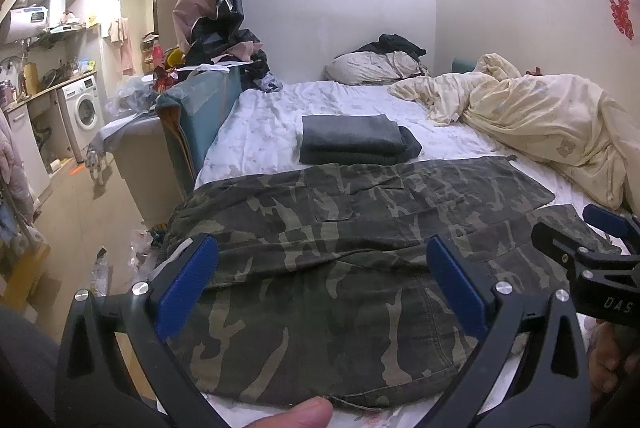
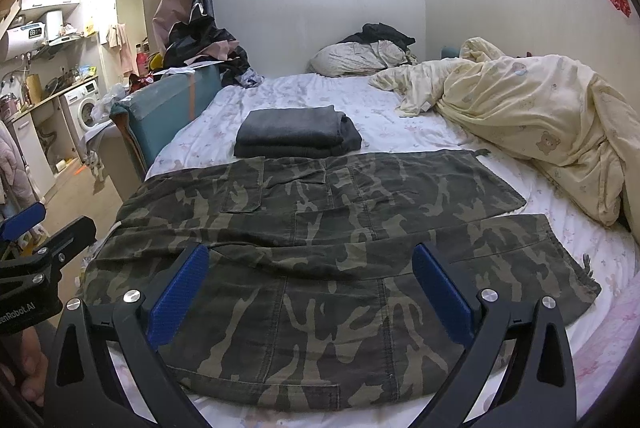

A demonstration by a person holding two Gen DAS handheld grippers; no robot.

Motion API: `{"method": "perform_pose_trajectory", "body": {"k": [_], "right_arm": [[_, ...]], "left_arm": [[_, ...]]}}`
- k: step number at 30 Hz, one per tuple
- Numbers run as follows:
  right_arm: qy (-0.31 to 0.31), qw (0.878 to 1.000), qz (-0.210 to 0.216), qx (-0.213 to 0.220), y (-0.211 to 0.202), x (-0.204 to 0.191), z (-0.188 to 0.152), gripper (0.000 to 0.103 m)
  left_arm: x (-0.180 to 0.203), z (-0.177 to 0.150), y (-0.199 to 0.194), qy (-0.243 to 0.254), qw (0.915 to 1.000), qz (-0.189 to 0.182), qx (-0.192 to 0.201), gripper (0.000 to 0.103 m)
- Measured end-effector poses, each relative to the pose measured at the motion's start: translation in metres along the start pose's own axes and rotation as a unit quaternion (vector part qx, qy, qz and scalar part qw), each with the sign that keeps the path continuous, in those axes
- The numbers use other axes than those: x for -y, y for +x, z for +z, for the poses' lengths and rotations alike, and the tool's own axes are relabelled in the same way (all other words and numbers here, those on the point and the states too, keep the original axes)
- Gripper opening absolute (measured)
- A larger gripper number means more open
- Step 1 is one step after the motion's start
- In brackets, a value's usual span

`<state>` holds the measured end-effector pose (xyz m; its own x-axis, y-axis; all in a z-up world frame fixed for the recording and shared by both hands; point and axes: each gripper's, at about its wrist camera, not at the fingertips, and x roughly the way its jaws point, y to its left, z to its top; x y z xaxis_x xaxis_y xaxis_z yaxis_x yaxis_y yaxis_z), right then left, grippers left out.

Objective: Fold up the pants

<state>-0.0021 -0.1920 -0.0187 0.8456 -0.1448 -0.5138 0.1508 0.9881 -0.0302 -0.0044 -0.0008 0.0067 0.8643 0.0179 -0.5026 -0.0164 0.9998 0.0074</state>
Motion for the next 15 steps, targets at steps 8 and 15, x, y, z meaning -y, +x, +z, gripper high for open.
{"method": "perform_pose_trajectory", "body": {"k": [8, 15], "right_arm": [[0.001, 1.0, 0.0, -0.001, 0.0, 0.0006, 0.0009, 0.103], [0.001, 1.0, 0.001, -0.001, 0.0007, -0.0015, 0.0006, 0.103]], "left_arm": [[-0.0004, -0.0008, -0.0001, 0.0, 1.0, -0.001, 0.0, 0.102], [-0.0003, -0.0016, 0.0005, 0.0, 1.0, 0.0, -0.002, 0.102]]}}
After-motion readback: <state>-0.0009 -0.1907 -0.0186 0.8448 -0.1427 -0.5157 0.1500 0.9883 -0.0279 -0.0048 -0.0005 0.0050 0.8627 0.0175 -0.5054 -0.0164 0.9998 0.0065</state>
